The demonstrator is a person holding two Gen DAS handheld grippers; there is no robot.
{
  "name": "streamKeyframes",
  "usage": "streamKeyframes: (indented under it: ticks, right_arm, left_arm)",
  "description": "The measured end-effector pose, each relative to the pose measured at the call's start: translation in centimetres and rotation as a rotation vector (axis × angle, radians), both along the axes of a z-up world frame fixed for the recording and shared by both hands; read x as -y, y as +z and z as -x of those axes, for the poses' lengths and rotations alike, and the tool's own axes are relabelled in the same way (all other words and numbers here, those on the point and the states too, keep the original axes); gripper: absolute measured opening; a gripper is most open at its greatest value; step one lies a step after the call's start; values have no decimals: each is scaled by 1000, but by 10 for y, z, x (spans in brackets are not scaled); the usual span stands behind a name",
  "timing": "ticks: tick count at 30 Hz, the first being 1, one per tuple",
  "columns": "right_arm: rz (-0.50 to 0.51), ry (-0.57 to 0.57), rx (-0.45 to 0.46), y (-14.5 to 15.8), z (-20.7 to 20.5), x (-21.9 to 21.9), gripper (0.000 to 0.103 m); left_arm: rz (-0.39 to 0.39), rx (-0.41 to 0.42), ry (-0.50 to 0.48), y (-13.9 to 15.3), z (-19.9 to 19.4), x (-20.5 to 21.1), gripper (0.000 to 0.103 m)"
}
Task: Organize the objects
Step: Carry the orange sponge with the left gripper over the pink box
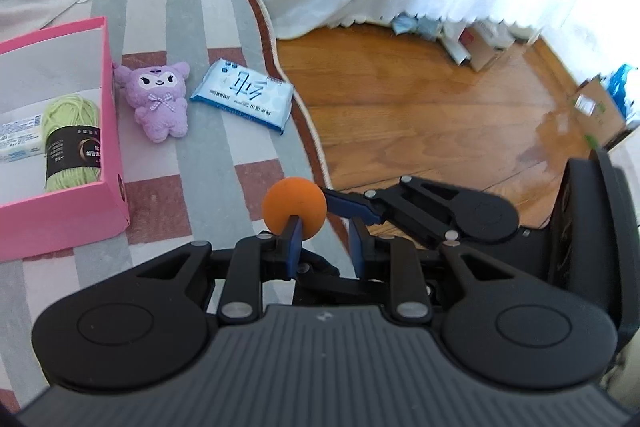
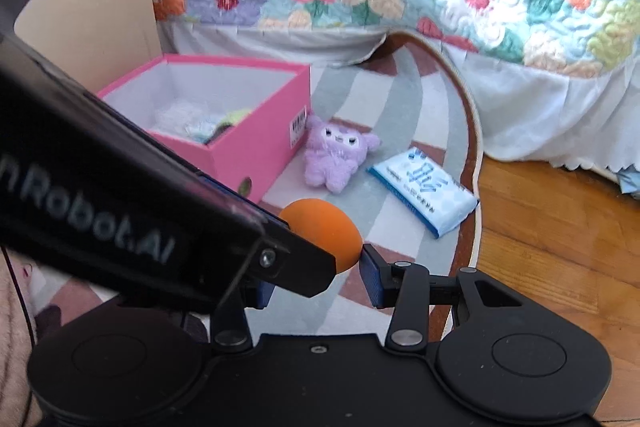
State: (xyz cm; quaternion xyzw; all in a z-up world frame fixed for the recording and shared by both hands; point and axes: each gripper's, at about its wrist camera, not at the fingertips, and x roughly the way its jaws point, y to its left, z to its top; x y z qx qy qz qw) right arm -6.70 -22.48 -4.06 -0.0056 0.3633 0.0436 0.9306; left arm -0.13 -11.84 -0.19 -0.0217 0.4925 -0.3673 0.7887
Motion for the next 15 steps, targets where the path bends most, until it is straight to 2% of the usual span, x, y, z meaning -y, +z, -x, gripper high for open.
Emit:
streamKeyframes:
  ticks: [15]
  right_arm:
    - [7,62,6,37,15,-31,48]
  left_arm:
    - [37,23,48,34,26,-40,24]
